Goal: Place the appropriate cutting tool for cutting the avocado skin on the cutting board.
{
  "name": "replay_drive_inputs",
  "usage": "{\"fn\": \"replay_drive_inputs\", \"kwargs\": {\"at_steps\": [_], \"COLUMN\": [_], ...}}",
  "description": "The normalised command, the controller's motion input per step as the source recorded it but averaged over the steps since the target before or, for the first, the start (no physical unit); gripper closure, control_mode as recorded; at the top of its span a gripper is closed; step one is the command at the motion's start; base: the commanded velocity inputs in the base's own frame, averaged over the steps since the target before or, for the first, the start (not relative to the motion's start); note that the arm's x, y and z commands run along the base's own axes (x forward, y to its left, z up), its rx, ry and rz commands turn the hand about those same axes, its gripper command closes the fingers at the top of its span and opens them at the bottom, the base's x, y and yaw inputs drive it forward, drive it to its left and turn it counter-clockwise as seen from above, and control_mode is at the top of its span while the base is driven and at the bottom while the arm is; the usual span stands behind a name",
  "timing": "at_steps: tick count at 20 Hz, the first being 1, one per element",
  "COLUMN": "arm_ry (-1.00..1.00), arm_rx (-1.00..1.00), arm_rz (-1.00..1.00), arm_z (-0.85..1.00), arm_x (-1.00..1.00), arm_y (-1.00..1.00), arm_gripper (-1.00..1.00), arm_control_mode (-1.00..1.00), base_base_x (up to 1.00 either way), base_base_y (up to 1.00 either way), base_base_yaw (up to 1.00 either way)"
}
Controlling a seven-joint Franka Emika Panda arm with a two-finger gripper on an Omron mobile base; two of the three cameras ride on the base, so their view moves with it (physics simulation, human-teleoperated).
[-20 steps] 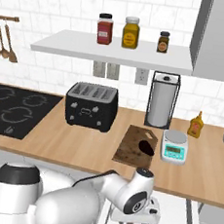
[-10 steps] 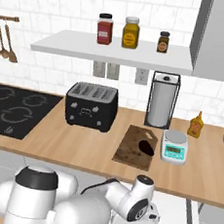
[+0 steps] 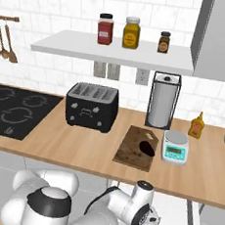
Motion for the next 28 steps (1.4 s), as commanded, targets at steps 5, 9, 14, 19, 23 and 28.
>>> {"fn": "replay_drive_inputs", "kwargs": {"at_steps": [5, 9, 14, 19, 23, 28], "arm_ry": [0.00, 0.00, 0.00, 0.00, 0.02, 0.05], "arm_rx": [0.00, 0.00, 0.00, 0.00, 0.00, 0.00], "arm_rz": [0.06, 0.04, 0.04, 0.06, 0.12, 0.18], "arm_z": [-0.44, -0.47, -0.20, 0.41, 1.00, 1.00], "arm_x": [0.00, 0.00, -0.04, -0.37, -0.33, -0.09], "arm_y": [0.00, 0.07, 0.07, 0.14, 0.12, 0.17], "arm_gripper": [-1.00, 1.00, 1.00, 1.00, 1.00, 1.00], "arm_control_mode": [-1.00, -1.00, -1.00, -1.00, -1.00, -1.00], "base_base_x": [0.00, 0.00, 0.00, 0.00, 0.00, 0.00], "base_base_y": [0.00, 0.00, 0.00, 0.00, 0.00, 0.00], "base_base_yaw": [0.00, 0.00, 0.00, 0.00, 0.00, 0.00]}}
